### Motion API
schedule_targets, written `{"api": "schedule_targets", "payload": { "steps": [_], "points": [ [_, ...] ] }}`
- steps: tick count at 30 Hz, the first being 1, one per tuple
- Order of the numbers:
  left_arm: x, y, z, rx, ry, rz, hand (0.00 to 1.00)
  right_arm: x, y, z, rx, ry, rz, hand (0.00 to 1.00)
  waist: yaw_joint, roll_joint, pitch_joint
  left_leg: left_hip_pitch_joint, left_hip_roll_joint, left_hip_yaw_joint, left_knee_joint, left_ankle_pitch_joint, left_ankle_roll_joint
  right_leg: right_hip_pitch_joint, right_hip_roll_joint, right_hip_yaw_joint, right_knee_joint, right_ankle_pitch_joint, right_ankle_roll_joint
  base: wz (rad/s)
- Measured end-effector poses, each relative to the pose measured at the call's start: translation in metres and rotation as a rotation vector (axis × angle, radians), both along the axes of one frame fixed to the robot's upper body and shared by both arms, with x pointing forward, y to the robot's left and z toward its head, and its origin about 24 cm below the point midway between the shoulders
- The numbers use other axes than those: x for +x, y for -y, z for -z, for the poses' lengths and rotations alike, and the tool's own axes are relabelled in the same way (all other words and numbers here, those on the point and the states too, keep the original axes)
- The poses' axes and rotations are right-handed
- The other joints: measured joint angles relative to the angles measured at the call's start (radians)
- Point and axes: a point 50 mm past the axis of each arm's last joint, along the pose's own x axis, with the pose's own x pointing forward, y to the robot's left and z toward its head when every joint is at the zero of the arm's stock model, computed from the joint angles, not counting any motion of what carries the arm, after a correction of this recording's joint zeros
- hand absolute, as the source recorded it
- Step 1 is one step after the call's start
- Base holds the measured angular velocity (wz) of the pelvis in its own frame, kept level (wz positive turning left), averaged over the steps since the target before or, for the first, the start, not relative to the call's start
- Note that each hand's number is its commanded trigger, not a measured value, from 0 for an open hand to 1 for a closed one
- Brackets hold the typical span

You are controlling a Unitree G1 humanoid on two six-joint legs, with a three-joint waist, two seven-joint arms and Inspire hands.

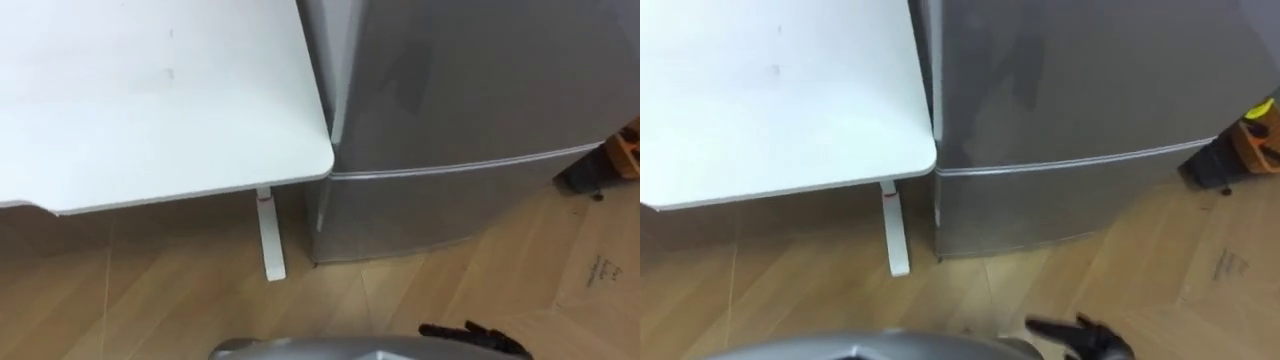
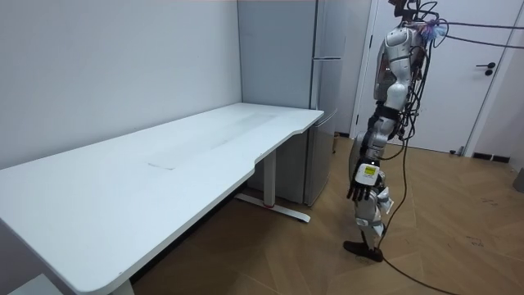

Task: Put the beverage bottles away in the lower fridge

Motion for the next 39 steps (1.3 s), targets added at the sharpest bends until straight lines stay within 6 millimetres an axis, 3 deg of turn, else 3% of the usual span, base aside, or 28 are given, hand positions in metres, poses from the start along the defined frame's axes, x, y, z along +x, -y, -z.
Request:
{"api": "schedule_targets", "payload": {
  "steps": [2,5,9,13,20,22,23,26,39],
  "points": [
    [-0.003,0.000,0.000,-0.009,-0.014,0.023,0.00,-0.006,0.002,0.000,-0.024,-0.027,0.013,0.00,-0.009,0.004,0.0033,-0.004,-0.012,-0.034,0.010,-0.002,0.005,0.016,-0.011,-0.020,0.001,-0.006,0.007,0.51],
    [-0.007,0.000,0.001,-0.010,-0.040,0.034,0.00,-0.013,0.001,0.001,-0.028,-0.042,0.057,0.00,-0.029,0.004,0.0062,-0.007,-0.031,-0.099,0.020,-0.004,0.009,0.065,-0.008,-0.001,-0.032,-0.013,0.019,0.61],
    [-0.005,0.001,0.001,-0.009,-0.034,0.033,0.00,-0.014,0.001,0.002,-0.039,-0.053,0.071,0.00,-0.025,0.015,0.0075,-0.023,-0.033,-0.127,0.022,-0.003,0.007,0.072,-0.001,-0.004,-0.055,-0.013,0.018,0.24],
    [-0.003,0.004,0.003,-0.016,-0.032,0.033,0.00,-0.015,-0.001,0.002,-0.045,-0.053,0.072,0.00,-0.023,0.020,0.0049,-0.030,-0.033,-0.140,0.026,-0.002,0.006,0.077,0.003,-0.005,-0.063,-0.012,0.018,0.13],
    [0.022,0.012,0.005,-0.035,0.023,0.106,0.00,-0.002,-0.005,0.003,-0.054,-0.043,-0.025,0.00,-0.017,0.025,0.0032,-0.032,-0.033,-0.141,0.036,-0.003,0.006,0.079,0.004,-0.004,-0.064,-0.012,0.018,0.01],
    [0.022,0.012,0.005,-0.036,0.023,0.109,0.00,0.000,-0.005,0.003,-0.056,-0.049,-0.059,0.00,-0.016,0.018,0.0086,-0.023,-0.033,-0.142,0.036,-0.003,0.006,0.089,0.004,-0.003,-0.065,-0.012,0.018,0.00],
    [0.023,0.013,0.005,-0.037,0.024,0.115,0.00,0.003,-0.006,0.003,-0.058,-0.046,-0.091,0.00,-0.016,0.023,0.0061,-0.022,-0.033,-0.143,0.037,-0.003,0.006,0.092,0.004,-0.004,-0.065,-0.012,0.018,0.00],
    [0.027,0.014,0.006,-0.039,0.029,0.130,0.00,0.006,-0.008,0.003,-0.063,-0.039,-0.137,0.00,-0.015,0.020,0.0091,-0.024,-0.033,-0.146,0.033,-0.003,0.005,0.094,0.005,-0.002,-0.065,-0.012,0.018,0.04],
    [0.022,0.014,0.006,-0.044,0.018,0.148,0.00,0.007,-0.009,0.003,-0.049,-0.035,-0.152,0.00,-0.017,0.018,0.0092,-0.022,-0.035,-0.161,0.036,-0.001,0.003,0.103,0.007,0.014,-0.065,-0.012,0.018,0.02]
  ]
}}
